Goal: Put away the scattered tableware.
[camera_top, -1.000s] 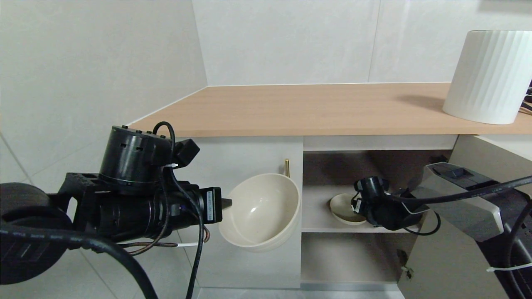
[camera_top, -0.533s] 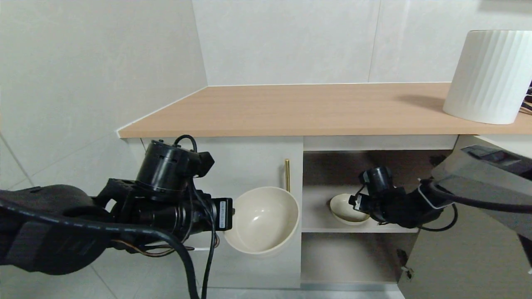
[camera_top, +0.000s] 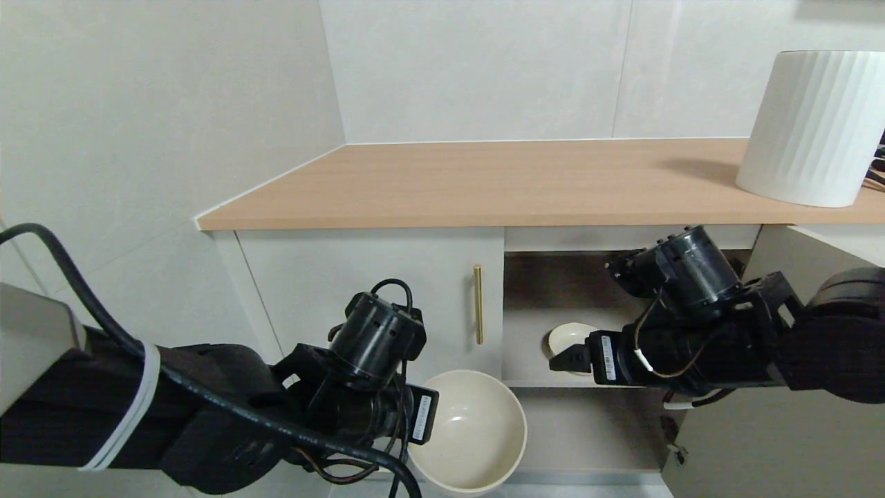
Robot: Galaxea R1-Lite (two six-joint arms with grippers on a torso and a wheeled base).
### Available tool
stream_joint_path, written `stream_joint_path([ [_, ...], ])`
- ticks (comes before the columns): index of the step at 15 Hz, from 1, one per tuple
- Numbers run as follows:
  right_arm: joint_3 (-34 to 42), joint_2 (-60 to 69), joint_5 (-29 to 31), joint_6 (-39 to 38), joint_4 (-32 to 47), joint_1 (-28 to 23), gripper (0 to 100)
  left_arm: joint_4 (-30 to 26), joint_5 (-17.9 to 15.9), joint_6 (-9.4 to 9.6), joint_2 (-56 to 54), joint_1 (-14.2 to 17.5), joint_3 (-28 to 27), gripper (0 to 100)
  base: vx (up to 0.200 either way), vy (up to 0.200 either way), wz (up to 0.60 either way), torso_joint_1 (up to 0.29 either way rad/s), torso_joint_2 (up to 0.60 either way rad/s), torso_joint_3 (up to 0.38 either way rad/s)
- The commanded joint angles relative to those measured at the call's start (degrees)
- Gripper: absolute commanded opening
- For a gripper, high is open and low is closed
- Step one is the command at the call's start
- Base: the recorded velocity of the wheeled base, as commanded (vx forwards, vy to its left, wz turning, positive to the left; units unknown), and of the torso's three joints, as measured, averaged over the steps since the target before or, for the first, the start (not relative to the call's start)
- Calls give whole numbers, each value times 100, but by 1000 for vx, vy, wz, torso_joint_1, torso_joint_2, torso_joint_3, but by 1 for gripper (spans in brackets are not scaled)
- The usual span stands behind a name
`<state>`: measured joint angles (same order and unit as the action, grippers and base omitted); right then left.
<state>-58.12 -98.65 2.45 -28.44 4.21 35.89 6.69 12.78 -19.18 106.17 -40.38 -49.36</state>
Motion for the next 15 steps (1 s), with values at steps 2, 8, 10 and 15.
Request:
stream_joint_path([
  [2, 144, 179, 10, 67, 151, 656, 100, -1, 14, -7, 106, -199, 5, 0, 0, 0, 0, 0, 0, 0],
  [8, 126, -735, 63, 23, 107, 981, 100, 7, 14, -16, -131, -366, 49, 0, 0, 0, 0, 0, 0, 0],
  [10, 100, -849, 63, 5, 89, 981, 100, 7, 23, -16, -290, -489, 76, 0, 0, 0, 0, 0, 0, 0],
  [15, 73, -981, 107, -4, 10, 981, 0, 7, 23, -16, -290, -506, 84, 0, 0, 0, 0, 0, 0, 0],
])
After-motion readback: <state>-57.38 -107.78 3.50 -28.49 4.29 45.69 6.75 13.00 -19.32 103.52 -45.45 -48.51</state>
